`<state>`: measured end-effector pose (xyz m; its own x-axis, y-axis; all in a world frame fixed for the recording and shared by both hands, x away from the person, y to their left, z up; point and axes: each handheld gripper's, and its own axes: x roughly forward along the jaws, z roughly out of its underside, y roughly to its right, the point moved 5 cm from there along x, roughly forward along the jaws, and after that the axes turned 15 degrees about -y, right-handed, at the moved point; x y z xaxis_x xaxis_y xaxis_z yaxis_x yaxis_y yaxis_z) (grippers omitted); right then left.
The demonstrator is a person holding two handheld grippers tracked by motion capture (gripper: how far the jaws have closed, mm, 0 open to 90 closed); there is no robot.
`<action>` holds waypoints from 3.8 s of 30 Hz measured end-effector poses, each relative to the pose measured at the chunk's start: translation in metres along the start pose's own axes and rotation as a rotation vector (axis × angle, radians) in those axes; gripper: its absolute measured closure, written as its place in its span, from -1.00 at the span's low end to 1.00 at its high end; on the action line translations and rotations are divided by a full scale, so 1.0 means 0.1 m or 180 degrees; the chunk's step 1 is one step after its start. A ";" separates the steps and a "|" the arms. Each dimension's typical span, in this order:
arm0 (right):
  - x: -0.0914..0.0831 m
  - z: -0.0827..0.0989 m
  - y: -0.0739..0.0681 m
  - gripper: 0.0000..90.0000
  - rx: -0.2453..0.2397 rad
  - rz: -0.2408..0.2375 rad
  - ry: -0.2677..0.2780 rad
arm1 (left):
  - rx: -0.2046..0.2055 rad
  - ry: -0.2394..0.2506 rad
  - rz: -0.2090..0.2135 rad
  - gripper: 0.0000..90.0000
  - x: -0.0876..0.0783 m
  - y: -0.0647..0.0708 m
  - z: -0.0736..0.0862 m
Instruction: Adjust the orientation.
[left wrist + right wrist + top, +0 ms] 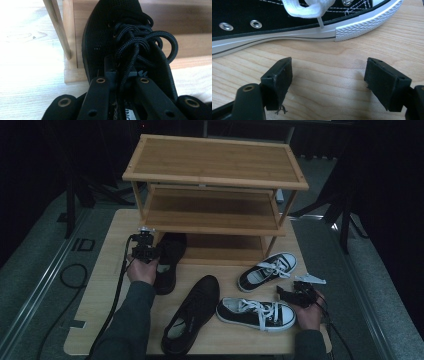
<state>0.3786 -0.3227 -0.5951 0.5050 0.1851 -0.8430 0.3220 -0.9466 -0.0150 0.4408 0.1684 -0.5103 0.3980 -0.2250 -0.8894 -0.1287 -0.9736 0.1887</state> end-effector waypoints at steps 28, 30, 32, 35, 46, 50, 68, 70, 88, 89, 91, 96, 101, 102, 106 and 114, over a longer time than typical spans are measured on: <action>0.00 0.00 0.00 -0.50 -0.0002 0.0003 -0.0001 | 0.0510 0.0139 0.0230 0.39 -0.31 0.10 0.12; 0.00 0.00 0.00 -0.50 -0.0003 0.0003 -0.0001 | 0.0586 0.0190 0.0304 0.39 -0.42 0.12 0.18; 0.00 0.00 0.00 -0.50 -0.0010 0.0011 0.0000 | 0.0675 0.0230 0.0371 0.45 -0.53 0.13 0.24; 0.00 0.00 0.00 -0.50 -0.0015 0.0017 -0.0002 | 0.0845 0.0220 0.0380 0.67 -0.64 0.14 0.36; 0.00 0.00 0.00 -0.50 -0.0018 0.0021 -0.0005 | 0.1139 0.0104 0.0297 0.99 -0.71 0.15 0.81; 0.00 0.00 0.00 -0.50 -0.0018 0.0023 -0.0006 | 0.1187 0.0040 0.0291 0.99 -0.66 0.17 0.92; 0.00 0.00 0.00 -0.50 -0.0021 0.0026 -0.0007 | 0.1376 -0.0490 0.0265 0.99 -0.09 0.30 1.19; 0.00 0.00 0.00 -0.50 -0.0021 0.0026 -0.0007 | 0.1378 -0.0543 0.0249 0.99 -0.05 0.30 1.21; 0.00 0.00 -0.01 -0.50 -0.0026 0.0035 -0.0010 | 0.1239 -0.0483 0.0233 0.99 -0.01 0.25 1.04; 0.00 0.00 -0.01 -0.50 -0.0023 0.0032 -0.0010 | 0.1211 -0.0454 0.0238 0.99 -0.02 0.25 1.01; 0.00 0.00 -0.01 -0.50 -0.0023 0.0030 -0.0008 | 0.1198 -0.0437 0.0243 0.99 -0.03 0.25 0.98; 0.00 0.00 -0.01 -0.50 -0.0022 0.0027 -0.0008 | 0.1171 -0.0385 0.0186 0.99 -0.06 0.25 0.87; 0.00 0.00 -0.01 -0.50 -0.0023 0.0028 -0.0008 | 0.1221 -0.0404 0.0145 0.99 -0.04 0.28 0.88; 0.00 0.00 -0.01 -0.50 -0.0023 0.0029 -0.0008 | 0.1241 -0.0427 0.0159 0.99 -0.03 0.29 0.90; 0.00 0.00 -0.01 -0.50 -0.0023 0.0031 -0.0009 | 0.1325 -0.0554 0.0149 0.99 0.08 0.35 0.98; 0.00 0.00 -0.01 -0.50 -0.0022 0.0027 -0.0008 | 0.1375 -0.0788 0.0145 0.99 0.25 0.37 1.04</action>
<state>0.3786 -0.3222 -0.5954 0.5058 0.1766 -0.8444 0.3233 -0.9463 -0.0042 0.3519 0.1311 -0.5687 0.1624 -0.1999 -0.9663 -0.5262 -0.8459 0.0865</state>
